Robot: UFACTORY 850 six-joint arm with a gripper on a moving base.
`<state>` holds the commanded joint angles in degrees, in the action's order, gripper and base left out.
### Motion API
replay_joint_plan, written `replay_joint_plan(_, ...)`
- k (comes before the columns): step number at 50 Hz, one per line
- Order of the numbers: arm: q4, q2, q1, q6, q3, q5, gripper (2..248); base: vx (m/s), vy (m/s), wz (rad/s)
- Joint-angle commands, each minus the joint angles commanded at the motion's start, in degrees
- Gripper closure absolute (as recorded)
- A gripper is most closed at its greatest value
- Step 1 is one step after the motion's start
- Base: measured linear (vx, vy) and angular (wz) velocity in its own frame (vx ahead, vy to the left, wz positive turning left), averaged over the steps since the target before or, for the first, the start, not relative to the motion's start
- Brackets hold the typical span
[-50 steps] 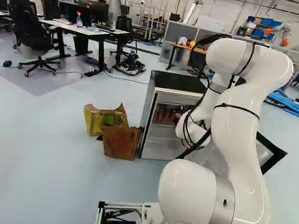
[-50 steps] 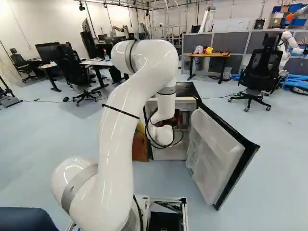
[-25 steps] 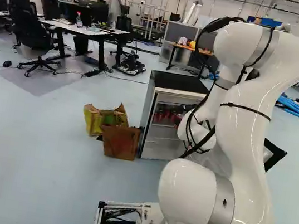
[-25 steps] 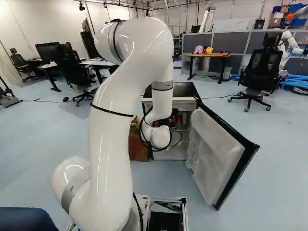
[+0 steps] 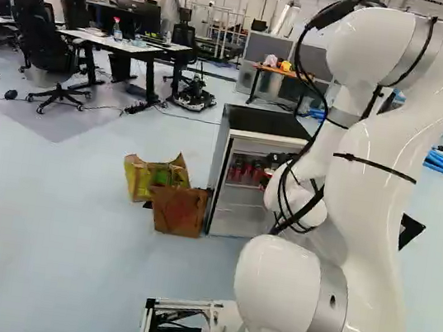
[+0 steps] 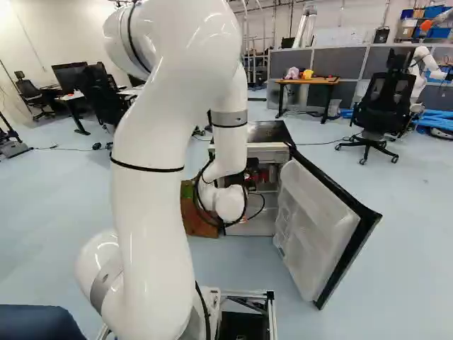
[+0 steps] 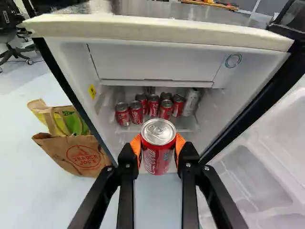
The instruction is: Grab a drink from the fridge
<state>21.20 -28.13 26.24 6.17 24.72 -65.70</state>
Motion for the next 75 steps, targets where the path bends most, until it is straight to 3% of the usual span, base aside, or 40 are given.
replay_joint_plan(75,-0.18,14.55,-0.3,0.0,-4.08,0.0,157,0.0,0.0,0.0)
